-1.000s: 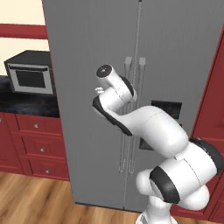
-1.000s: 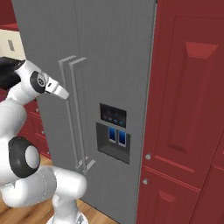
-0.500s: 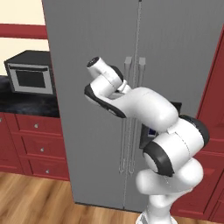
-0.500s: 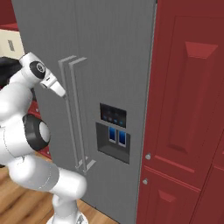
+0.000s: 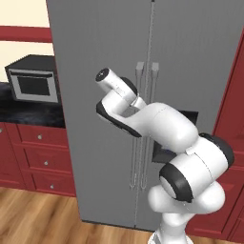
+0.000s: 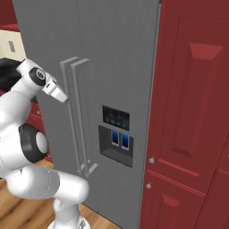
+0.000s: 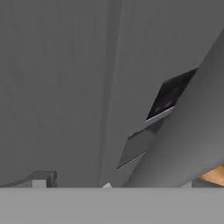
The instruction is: Retrieve the sausage and cheese from the fridge and place them on the cutting board on the counter.
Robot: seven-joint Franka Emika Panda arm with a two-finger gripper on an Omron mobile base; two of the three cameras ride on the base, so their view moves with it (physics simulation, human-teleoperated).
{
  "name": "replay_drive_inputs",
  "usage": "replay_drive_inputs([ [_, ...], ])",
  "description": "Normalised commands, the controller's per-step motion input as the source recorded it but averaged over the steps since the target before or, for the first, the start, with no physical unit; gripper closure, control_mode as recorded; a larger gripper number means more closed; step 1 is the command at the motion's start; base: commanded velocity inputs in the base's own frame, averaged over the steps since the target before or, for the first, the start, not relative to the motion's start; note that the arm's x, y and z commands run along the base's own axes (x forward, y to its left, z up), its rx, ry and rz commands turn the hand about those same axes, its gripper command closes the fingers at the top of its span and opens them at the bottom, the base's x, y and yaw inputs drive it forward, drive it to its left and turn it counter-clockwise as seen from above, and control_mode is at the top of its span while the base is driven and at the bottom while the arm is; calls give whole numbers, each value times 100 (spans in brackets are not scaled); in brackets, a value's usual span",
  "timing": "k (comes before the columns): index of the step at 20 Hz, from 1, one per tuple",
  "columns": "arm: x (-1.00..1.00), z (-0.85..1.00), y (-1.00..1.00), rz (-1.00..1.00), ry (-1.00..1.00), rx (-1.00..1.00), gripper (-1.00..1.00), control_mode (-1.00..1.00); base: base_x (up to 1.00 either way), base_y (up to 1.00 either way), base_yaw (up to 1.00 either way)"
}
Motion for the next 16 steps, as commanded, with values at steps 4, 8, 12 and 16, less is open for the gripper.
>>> replay_drive_inputs([
  [4, 10, -9, -22, 0, -10, -1, -100, -100, 0, 0, 0],
  [8, 10, -4, -23, 0, -3, -6, -100, -100, 0, 0, 0],
  [12, 0, -8, -34, 0, 0, -9, -100, -100, 0, 0, 0],
  [16, 0, -4, -32, 0, 0, -10, -100, -100, 0, 0, 0],
])
